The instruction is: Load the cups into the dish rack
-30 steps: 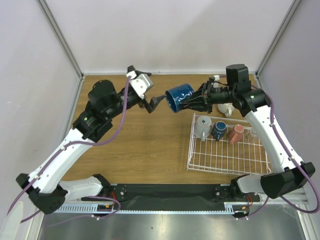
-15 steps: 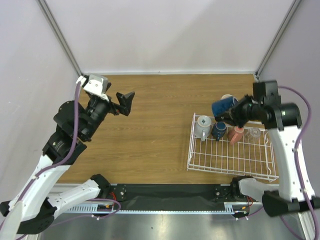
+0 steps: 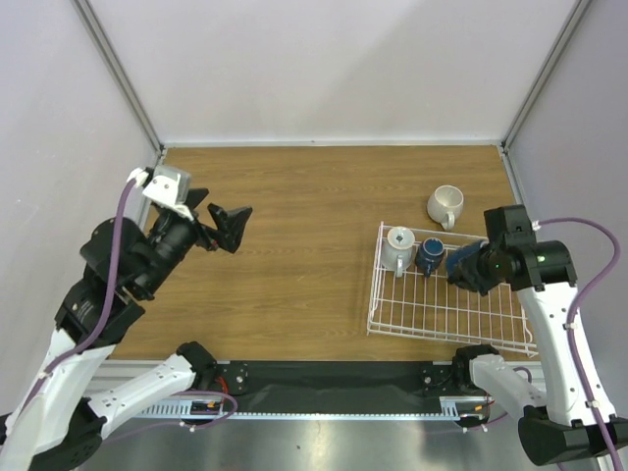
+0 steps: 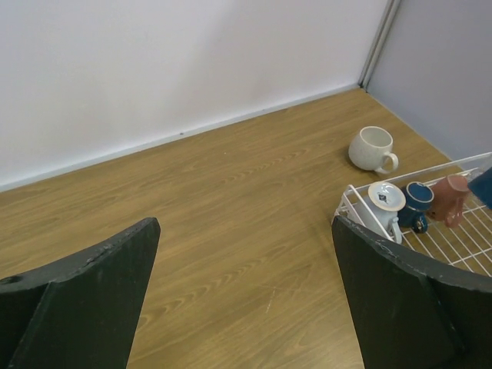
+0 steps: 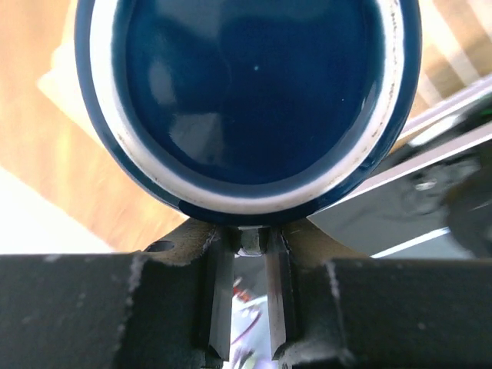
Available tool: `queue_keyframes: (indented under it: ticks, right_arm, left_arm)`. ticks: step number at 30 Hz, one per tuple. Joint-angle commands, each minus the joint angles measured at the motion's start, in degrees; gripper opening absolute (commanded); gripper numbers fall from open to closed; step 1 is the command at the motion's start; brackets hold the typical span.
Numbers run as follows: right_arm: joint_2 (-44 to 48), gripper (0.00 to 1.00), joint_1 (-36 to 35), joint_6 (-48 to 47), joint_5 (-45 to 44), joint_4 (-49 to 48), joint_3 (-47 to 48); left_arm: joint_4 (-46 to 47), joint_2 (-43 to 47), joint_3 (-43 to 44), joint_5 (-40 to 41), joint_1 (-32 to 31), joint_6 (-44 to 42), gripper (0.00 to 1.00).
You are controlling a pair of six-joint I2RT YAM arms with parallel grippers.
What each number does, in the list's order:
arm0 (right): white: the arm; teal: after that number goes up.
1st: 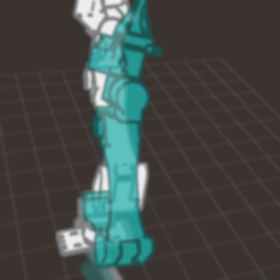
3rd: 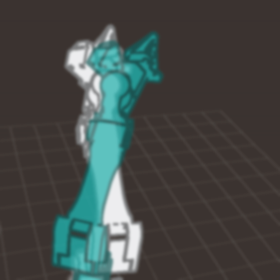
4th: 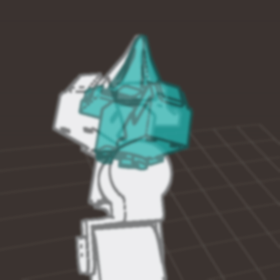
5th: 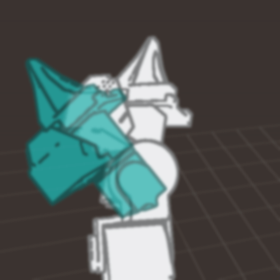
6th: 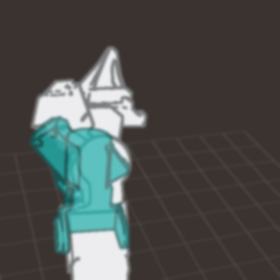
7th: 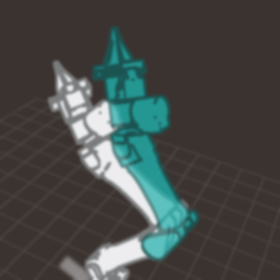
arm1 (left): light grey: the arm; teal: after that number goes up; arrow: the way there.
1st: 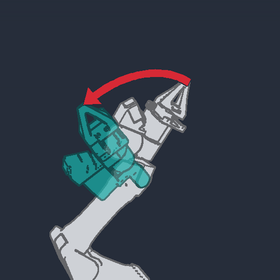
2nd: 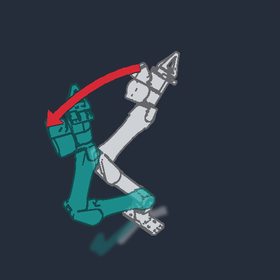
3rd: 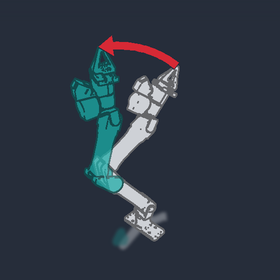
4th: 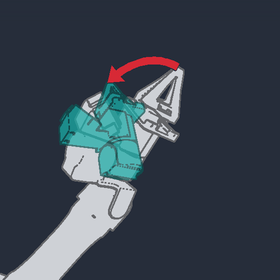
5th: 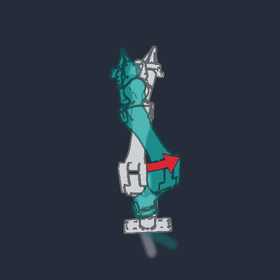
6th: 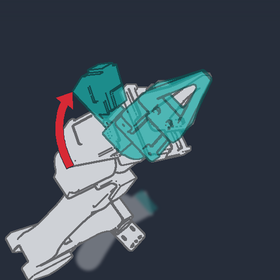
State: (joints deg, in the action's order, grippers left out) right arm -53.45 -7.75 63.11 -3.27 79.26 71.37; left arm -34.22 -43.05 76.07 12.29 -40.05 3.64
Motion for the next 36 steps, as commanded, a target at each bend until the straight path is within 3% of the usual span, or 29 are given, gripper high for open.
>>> queue_keyframes:
  ticks: [1, 17, 36]
  right_arm:
    - [1.7, 0.0, 0.3, -0.1, -10.7, 8.0, -4.5]
    - [4.7, 0.0, 3.3, 1.9, -20.8, 7.4, -17.3]
    - [0.9, 0.0, 3.6, 4.2, -24.8, -4.1, -24.3]
  left_arm:
    - [-0.5, 3.6, -0.7, -1.2, -0.3, 0.7, 1.0]
    - [-2.2, -0.2, 0.2, -2.7, -0.3, -2.5, 1.0]
    - [-2.7, 0.2, -0.6, -2.8, -0.4, -0.3, 1.0]
